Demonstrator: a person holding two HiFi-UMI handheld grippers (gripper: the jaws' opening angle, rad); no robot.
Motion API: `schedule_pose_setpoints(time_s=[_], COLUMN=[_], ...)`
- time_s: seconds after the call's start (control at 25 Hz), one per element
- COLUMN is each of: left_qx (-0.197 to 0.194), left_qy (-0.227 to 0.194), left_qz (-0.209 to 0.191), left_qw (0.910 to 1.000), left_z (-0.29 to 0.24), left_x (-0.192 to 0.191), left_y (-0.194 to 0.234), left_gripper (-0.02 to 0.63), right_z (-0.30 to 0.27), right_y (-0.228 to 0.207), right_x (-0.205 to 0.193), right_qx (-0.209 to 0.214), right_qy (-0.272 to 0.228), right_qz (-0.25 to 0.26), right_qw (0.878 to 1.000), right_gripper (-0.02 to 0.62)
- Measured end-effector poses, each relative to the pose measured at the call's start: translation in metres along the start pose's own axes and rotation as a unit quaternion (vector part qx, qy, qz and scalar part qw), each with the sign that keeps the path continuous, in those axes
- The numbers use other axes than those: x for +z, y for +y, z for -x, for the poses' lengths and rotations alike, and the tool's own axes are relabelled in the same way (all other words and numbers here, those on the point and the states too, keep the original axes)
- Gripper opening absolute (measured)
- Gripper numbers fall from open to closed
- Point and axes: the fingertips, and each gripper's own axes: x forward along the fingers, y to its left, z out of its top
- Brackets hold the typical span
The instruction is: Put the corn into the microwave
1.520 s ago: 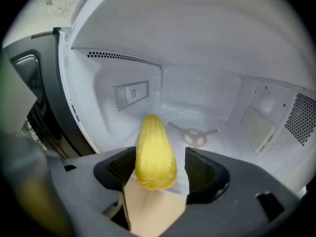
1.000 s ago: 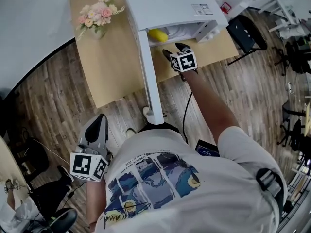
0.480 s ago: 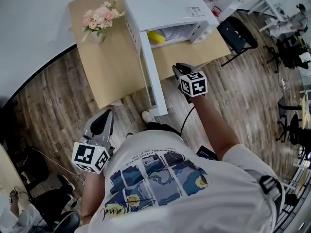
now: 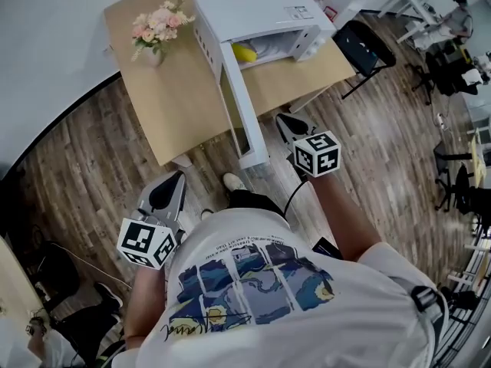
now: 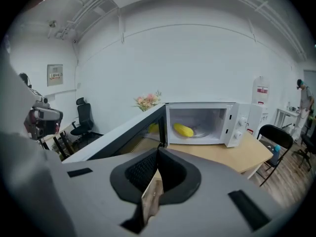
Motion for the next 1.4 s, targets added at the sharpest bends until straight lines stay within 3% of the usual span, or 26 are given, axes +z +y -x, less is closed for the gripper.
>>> schedule_pose_setpoints(time_s=[0.36, 0.92, 1.4], left_qx=[-0.020, -0.026, -0.060], left_qy=[0.005, -0.005, 0.022], left_qz=[0.005, 0.005, 0.010], left_qw=[0.9998, 0.9996, 0.9979], left_z=[0.023, 0.051, 0.053], left_x=[-0.024, -0.033, -0.069], left_y=[-0.011, -0.024, -0.036], left_gripper=[0.008, 0.009, 0.008], right_z=[0.048, 0.074, 0.106], right_y=[0.043, 0.089, 0.132], right_x=[0.005, 0.012, -0.002], right_qx=[0.000, 0.024, 0.037], right_qy=[-0.030, -0.047, -0.037], right_qz=[0.018, 0.025, 0.050], right_qw=[0.999, 0.998, 0.997], right_gripper=[0.009, 0.009, 0.008])
